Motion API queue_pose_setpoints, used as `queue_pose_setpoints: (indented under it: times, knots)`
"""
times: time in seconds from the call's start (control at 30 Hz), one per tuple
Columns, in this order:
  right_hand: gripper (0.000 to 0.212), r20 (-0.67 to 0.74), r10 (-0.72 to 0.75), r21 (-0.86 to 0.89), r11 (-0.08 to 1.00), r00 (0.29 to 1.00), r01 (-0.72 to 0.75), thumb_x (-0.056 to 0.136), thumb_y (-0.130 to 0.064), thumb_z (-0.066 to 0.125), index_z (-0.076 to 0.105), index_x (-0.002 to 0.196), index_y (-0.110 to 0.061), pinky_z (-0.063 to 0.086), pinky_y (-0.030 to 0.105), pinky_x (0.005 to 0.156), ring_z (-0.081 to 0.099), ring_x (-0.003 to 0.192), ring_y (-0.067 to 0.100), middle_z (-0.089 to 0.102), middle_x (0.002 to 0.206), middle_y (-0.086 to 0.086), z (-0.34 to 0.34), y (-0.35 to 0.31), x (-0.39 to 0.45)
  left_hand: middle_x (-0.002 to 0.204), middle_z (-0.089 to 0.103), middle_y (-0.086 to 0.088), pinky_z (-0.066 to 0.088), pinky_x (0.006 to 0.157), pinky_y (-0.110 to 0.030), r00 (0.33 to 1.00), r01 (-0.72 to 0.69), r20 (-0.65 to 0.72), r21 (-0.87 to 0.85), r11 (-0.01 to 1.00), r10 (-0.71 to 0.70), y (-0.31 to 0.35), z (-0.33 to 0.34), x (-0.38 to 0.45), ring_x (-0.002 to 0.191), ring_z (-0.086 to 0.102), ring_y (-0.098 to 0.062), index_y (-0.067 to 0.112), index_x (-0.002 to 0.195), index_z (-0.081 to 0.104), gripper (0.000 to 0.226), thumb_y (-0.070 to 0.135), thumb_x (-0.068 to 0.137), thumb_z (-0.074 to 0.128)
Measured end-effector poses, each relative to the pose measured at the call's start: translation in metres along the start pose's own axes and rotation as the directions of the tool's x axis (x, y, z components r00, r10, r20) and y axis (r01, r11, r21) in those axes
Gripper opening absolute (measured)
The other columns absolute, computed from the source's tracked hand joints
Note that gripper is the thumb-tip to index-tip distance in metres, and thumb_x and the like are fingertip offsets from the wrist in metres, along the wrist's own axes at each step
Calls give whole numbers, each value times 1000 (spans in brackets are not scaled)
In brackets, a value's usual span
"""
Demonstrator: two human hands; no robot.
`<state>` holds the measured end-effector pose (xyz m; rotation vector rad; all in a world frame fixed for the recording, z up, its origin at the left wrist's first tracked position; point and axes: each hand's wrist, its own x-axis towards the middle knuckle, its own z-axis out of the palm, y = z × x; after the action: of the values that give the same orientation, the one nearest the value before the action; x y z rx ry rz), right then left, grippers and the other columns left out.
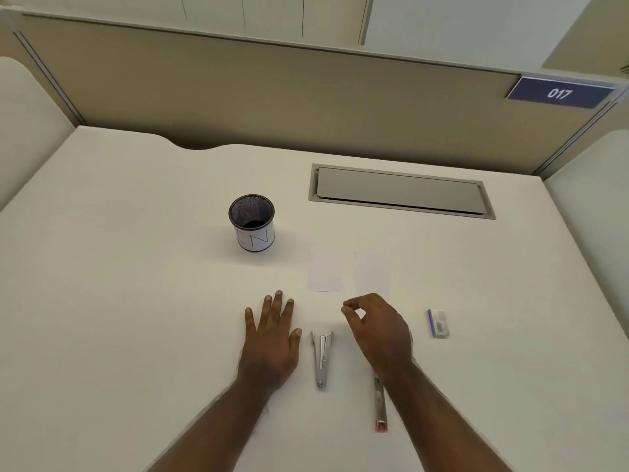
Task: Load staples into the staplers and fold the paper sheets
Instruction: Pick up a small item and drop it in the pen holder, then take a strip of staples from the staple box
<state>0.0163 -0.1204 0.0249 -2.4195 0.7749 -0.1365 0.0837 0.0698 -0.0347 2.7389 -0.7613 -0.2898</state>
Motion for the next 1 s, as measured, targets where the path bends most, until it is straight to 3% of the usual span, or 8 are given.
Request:
queue_pose_setpoints:
  times: [0.13, 0.3, 0.43, 0.63, 0.8, 0.87, 1.0]
  knots:
    - [9, -19, 83, -9, 997, 996, -83, 90, -45, 55, 64, 91, -42, 48, 25, 72, 62, 81, 2, 62, 99, -25, -11, 46, -32, 164, 4, 0, -7, 121, -44, 996, -82, -30, -54, 995, 81, 26, -2, -8, 151, 0, -19, 20, 154, 20, 55, 35, 101, 27]
    - [7, -62, 178, -39, 983, 982, -181, 89, -44, 55, 61, 88, -46, 43, 22, 66, 62, 80, 0, 61, 97, -27, -25, 91, -53, 162, 18, 2, -10, 121, -37, 979, -203, -76, -224, 953, 191, 72, -3, -12, 150, 7, -13, 20, 149, 34, 49, 27, 101, 33]
    - [13, -110, 245, -56, 966, 963, -252, 91, -43, 54, 64, 98, -41, 51, 28, 76, 64, 91, 8, 64, 107, -20, -40, 124, -55, 159, 27, 5, -9, 120, -28, 946, -322, -74, -352, 879, 317, 112, 3, -15, 149, 12, -8, 21, 146, 39, 48, 25, 99, 31]
    - [20, -119, 272, -105, 953, 955, -285, 92, -40, 53, 62, 109, -35, 50, 33, 81, 60, 102, 16, 59, 118, -13, -55, 146, -43, 156, 32, 7, -8, 117, -16, 904, -404, -51, -422, 812, 424, 162, 18, -15, 141, 9, 8, 20, 145, 41, 45, 28, 101, 33]
    - [22, -93, 274, -134, 949, 957, -285, 92, -38, 51, 59, 112, -34, 50, 32, 77, 59, 102, 15, 54, 120, -11, -59, 144, -32, 159, 30, 4, -10, 113, -12, 882, -420, 16, -430, 800, 471, 197, 29, -4, 147, 17, -6, 19, 150, 32, 49, 26, 102, 32]
    - [17, -94, 291, -127, 945, 952, -301, 91, -37, 52, 58, 106, -34, 47, 30, 70, 58, 98, 14, 52, 118, -11, -60, 142, -26, 159, 29, 4, -4, 115, -14, 883, -391, 61, -451, 802, 465, 207, 34, 1, 147, 19, -7, 19, 151, 29, 50, 24, 101, 33]
    - [14, -120, 319, -76, 941, 940, -329, 89, -39, 54, 52, 100, -30, 37, 28, 62, 49, 86, 13, 47, 111, -9, -61, 139, -13, 140, 52, -3, 28, 106, -21, 900, -298, 116, -539, 788, 419, 219, 36, 11, 128, 46, -18, 15, 134, 45, 38, 16, 97, 37]
